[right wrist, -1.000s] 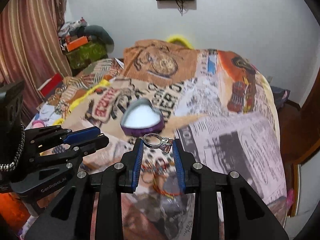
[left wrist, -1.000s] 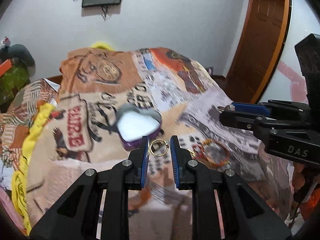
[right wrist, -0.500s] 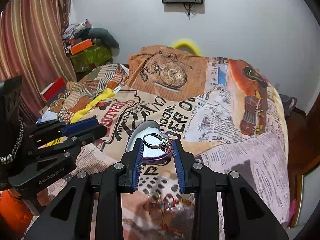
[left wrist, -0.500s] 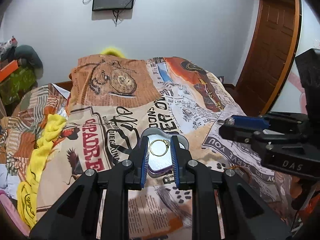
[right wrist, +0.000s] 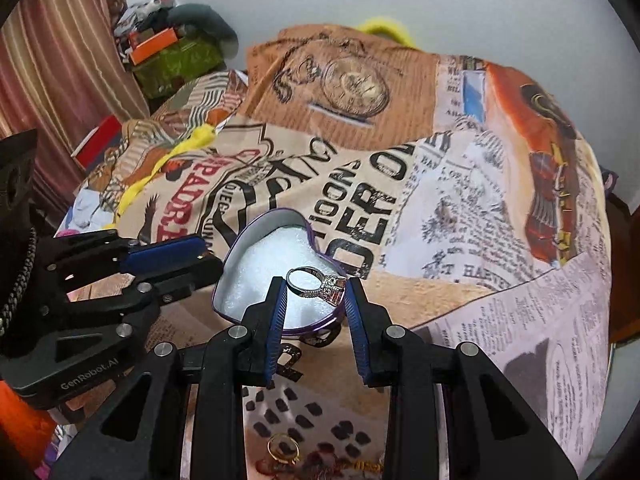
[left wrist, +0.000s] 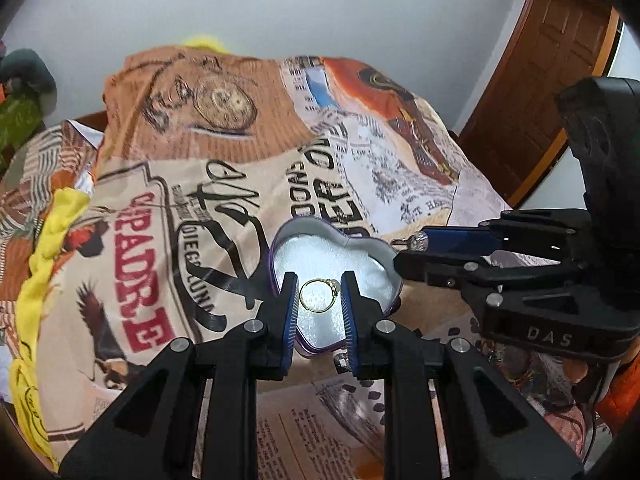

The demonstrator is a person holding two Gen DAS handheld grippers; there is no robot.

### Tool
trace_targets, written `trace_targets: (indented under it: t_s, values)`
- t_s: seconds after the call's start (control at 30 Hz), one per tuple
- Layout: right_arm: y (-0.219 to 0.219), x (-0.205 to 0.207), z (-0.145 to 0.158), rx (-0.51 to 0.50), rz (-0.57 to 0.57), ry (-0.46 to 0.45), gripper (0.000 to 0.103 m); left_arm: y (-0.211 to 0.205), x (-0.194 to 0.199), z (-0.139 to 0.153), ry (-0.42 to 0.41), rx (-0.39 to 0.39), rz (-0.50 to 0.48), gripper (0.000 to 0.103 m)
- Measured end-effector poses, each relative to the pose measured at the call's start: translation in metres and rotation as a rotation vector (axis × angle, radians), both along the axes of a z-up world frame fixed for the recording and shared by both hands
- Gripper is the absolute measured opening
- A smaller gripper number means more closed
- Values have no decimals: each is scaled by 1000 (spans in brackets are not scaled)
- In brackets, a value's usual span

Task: Organize jewelry
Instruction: 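Carry both rings over the heart tin and open both tools to drop them, then grasp an orange beaded bracelet with the right tool while the left tool returns to the pile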

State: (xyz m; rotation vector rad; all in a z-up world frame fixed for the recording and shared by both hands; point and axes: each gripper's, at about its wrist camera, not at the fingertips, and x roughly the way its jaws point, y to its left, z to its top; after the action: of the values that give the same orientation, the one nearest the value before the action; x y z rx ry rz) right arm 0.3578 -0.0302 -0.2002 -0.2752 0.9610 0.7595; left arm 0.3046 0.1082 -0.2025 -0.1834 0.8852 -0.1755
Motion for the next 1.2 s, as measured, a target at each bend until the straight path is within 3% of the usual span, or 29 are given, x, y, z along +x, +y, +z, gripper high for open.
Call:
trace_targets:
  t_s: [0.33,0.67,0.8,1.2]
  values:
    - [14,4,-20,-56,60,47,27,3,8,-12,45,-20,-29,20]
    - [25,-3,-23,-127,90,11,29,3,9,-6,48,-20,-28,20]
    - [21,-5,-18,-132,72,-15,34,5,3,2,34,-9,-11,20]
    - [-13,-33,20,-81,-6,-87,34,-10,-40,45,-55,78,-8,22]
